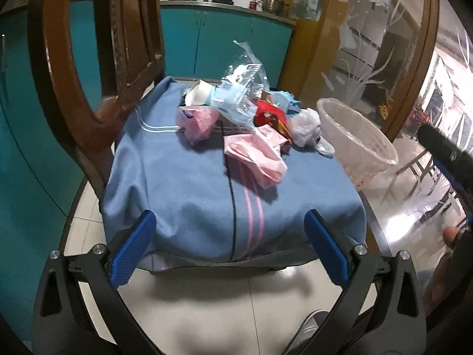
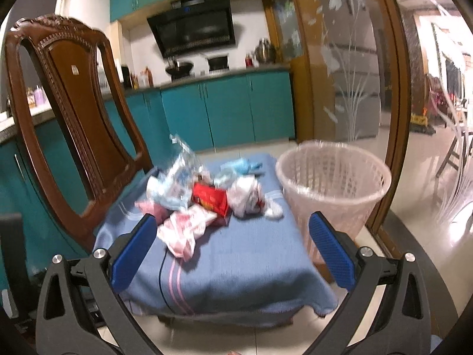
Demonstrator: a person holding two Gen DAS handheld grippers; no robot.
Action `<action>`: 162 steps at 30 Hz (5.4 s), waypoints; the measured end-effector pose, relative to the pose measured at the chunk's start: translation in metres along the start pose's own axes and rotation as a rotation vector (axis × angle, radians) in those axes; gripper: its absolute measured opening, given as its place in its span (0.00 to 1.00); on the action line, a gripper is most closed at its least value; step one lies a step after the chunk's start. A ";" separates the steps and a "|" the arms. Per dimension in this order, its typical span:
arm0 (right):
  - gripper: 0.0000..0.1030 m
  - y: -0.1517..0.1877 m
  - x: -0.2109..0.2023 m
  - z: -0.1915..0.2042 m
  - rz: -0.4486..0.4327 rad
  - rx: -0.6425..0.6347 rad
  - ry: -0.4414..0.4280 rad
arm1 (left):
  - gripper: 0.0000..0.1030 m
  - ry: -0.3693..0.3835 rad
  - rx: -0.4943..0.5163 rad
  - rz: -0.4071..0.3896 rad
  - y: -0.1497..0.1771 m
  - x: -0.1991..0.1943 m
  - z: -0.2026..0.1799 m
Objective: Collect trash
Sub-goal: 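Grasp the pink tissue wrapper with the left gripper and lift it, then grasp the clear plastic bag with the right gripper while the left holds the pink wrapper, then carry the clear bag over the wastebasket and open the right gripper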
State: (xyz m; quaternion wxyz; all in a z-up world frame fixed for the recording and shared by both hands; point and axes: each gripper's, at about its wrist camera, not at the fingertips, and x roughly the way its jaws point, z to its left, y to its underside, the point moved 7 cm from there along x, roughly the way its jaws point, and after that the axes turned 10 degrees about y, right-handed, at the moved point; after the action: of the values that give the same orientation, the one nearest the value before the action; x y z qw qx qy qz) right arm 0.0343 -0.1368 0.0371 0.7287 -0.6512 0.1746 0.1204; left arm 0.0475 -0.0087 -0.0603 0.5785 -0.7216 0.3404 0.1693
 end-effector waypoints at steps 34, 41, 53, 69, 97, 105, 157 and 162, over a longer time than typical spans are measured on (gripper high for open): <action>0.97 0.025 0.030 -0.014 0.139 -0.066 -0.086 | 0.14 0.061 -0.030 0.281 -0.037 0.138 -0.017; 0.98 0.023 0.028 -0.010 0.168 -0.044 -0.118 | 0.14 0.039 0.096 0.101 -0.077 0.066 -0.017; 0.98 -0.018 0.109 0.080 0.187 -0.157 -0.206 | 0.14 -0.053 0.048 -0.215 -0.155 0.003 0.042; 0.81 -0.004 0.215 0.118 0.629 0.707 -0.481 | 0.17 -0.074 0.107 -0.335 -0.168 -0.023 0.042; 0.15 -0.043 0.077 0.042 0.095 -0.045 -0.163 | 0.17 -0.037 0.112 -0.224 -0.147 -0.001 0.020; 0.15 -0.031 0.082 0.026 0.114 -0.126 -0.101 | 0.17 -0.084 0.091 -0.178 -0.124 0.027 0.011; 0.40 -0.068 0.188 -0.130 0.194 0.079 0.253 | 0.15 -0.055 0.135 -0.078 -0.108 0.043 -0.005; 0.69 -0.083 0.168 -0.142 0.139 0.162 0.216 | 0.15 -0.043 0.192 -0.066 -0.102 0.053 -0.025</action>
State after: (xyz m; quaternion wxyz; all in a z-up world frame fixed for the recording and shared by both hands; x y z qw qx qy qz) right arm 0.2072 -0.2966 0.0302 0.7458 -0.5857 0.3056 0.0852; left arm 0.1517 -0.0378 -0.0136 0.6573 -0.6700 0.3188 0.1323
